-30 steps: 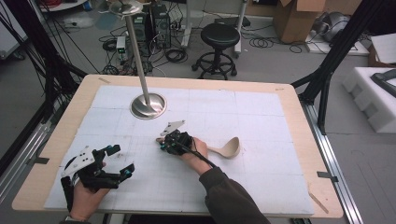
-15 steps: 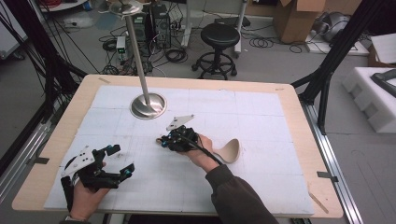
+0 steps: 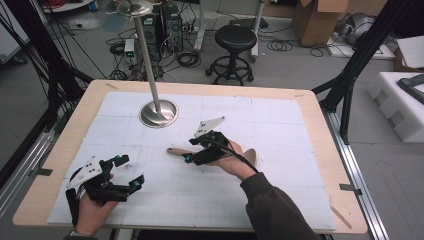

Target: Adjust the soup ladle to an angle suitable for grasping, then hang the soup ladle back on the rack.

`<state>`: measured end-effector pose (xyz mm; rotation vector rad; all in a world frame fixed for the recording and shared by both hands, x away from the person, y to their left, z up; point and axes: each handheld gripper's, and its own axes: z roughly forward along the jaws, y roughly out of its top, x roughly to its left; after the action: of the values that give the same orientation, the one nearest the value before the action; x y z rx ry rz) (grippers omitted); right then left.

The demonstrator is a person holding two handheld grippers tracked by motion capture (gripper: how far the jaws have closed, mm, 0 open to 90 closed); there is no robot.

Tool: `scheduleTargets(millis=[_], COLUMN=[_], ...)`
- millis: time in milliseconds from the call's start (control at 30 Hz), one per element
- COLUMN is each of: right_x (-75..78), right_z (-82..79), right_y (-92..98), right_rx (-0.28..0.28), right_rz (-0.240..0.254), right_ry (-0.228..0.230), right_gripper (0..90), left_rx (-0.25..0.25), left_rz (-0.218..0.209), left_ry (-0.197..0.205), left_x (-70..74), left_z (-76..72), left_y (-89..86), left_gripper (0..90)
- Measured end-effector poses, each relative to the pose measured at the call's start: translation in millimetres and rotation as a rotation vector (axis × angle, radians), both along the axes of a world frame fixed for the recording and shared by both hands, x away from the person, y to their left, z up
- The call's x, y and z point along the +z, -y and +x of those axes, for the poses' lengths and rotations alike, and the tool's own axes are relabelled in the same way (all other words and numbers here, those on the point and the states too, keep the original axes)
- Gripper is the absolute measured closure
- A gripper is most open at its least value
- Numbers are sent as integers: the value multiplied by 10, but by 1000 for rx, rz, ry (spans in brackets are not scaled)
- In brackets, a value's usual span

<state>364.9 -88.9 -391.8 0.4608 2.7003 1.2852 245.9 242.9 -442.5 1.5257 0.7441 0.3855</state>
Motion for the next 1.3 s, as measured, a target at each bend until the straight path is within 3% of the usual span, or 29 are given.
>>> scheduleTargets(millis=[33,67,233,267,333,433,500,533,667,800,833,900,1067,1167,1267,1300], right_x=[11,16,32,32,21,34,52,106,158,181,189,187,162,123,82,24], right_z=[11,14,23,38,57,57,56,45,67,135,179,195,284,316,326,341], right_y=[42,63,133,168,196,208,209,220,280,391,443,457,507,487,465,445], right_rx=[14,17,42,51,68,89,103,119,114,88,87,86,81,68,71,82], right_rz=[-10,-11,-6,12,14,-48,-66,-88,-87,-119,-106,-106,-162,-240,-261,-300], right_ry=[-1,0,8,-21,-46,-59,-59,-31,-27,-32,-68,-77,-74,-59,-51,-49], right_gripper=[233,202,140,106,105,90,87,88,88,88,88,88,88,89,90,91], left_rx=[0,1,3,1,-2,1,1,1,2,-2,1,2,-1,-4,-9,-11], left_rz=[-2,-1,-3,-7,-10,-13,-14,-13,-17,-14,-13,-19,-14,-13,-18,-22], left_ry=[-1,0,-2,-1,4,4,4,4,3,4,10,11,10,13,23,26], left_x=[0,0,-1,0,2,0,1,0,-1,0,4,7,8,9,19,21], left_z=[0,0,2,1,4,11,11,12,14,16,14,9,7,4,-7,-8], left_y=[0,-1,2,5,10,8,7,8,9,11,11,16,11,11,12,16], left_gripper=[18,18,18,18,18,18,18,18,18,18,18,18,18,18,18,18])
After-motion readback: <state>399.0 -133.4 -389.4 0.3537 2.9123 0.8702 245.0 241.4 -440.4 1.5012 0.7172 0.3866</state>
